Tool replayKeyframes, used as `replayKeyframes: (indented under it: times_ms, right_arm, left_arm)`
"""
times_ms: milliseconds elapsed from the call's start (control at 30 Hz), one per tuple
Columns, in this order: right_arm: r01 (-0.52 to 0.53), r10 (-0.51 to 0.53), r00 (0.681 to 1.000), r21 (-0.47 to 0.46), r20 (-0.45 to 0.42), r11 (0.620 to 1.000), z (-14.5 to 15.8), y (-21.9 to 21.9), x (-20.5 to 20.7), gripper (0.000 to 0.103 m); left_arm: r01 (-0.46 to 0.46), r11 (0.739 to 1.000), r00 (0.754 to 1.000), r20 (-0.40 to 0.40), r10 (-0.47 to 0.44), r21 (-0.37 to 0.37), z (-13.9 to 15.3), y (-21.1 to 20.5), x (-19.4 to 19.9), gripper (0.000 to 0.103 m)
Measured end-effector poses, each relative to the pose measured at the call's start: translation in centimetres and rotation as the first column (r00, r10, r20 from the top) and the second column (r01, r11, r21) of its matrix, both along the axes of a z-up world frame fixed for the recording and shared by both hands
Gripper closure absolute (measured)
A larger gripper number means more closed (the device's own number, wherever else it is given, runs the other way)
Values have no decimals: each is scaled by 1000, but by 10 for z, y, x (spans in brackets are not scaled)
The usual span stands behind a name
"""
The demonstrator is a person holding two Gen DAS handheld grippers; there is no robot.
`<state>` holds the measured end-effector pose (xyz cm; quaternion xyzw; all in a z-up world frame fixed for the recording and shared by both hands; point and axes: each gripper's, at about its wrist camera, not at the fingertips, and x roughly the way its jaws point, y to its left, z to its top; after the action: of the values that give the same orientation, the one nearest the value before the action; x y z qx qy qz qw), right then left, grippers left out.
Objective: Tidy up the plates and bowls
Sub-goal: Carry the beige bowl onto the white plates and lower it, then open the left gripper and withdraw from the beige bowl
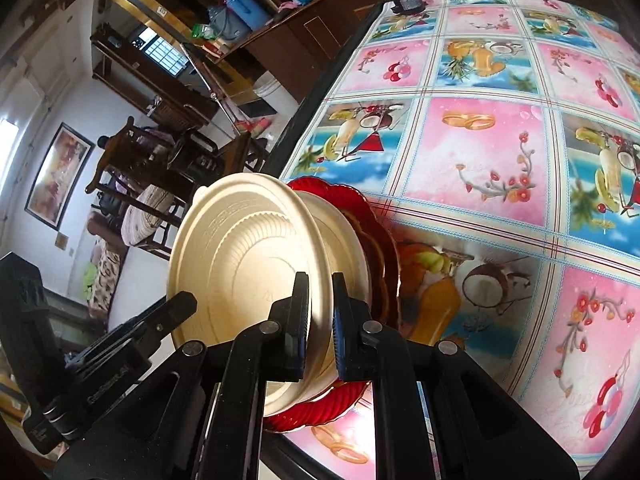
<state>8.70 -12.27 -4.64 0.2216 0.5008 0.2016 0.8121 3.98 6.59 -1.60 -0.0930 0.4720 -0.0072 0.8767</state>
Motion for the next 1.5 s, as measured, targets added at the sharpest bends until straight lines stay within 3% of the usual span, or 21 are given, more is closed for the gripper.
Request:
replayKeyframes:
  times_ms: [100,233,367,433,500,533,667,900,967,1067,1333,1500]
  right_arm:
    - [1,-1,1000,1,-14,1000,-2,-1,1,92]
    - [-10,13,997,40,-75,999,-10,-4,5,91]
    - [-22,24,999,40,-42,999,2,-9,2,90]
    - [-29,30,999,84,-14,996,10,-17,0,87]
    - [-42,43,999,120,-6,992,13,-20,0,72]
    - [-52,54,998,121,-15,991,12,-17,1,70]
    - [-37,40,999,114,-26,993,3,-10,-1,70]
    - [-5,8,1000,186,-16,983,11,-33,2,70]
    - [44,-45,999,225,-3,973,13,-42,3,70]
    - [100,-104,995,214,7,972,13,-47,5,70]
    - [81,-76,997,194,-33,978,-2,-37,14,70]
    - [103,-105,994,214,1,972,9,-52,10,70]
  left_arm:
    - [-32,999,999,18,32,26,2,7,0,52]
    - [-67,998,997,33,68,-8,8,20,-1,52]
    - [-92,996,992,89,92,-5,24,26,-10,52]
    - [-90,996,989,118,90,-3,32,23,-14,47]
    - [-70,998,989,129,69,1,35,17,-14,43]
    - [-61,998,990,131,60,4,36,13,-14,43]
    - [-36,999,993,117,34,20,32,3,-12,43]
    - [-45,999,993,106,44,3,30,7,-12,43]
    - [-38,999,994,101,38,4,30,7,-12,43]
    - [-23,1000,995,97,23,2,29,3,-12,43]
    - [6,1000,997,72,-6,-10,26,-4,-8,43]
    - [47,998,995,85,-45,-28,32,-19,-9,43]
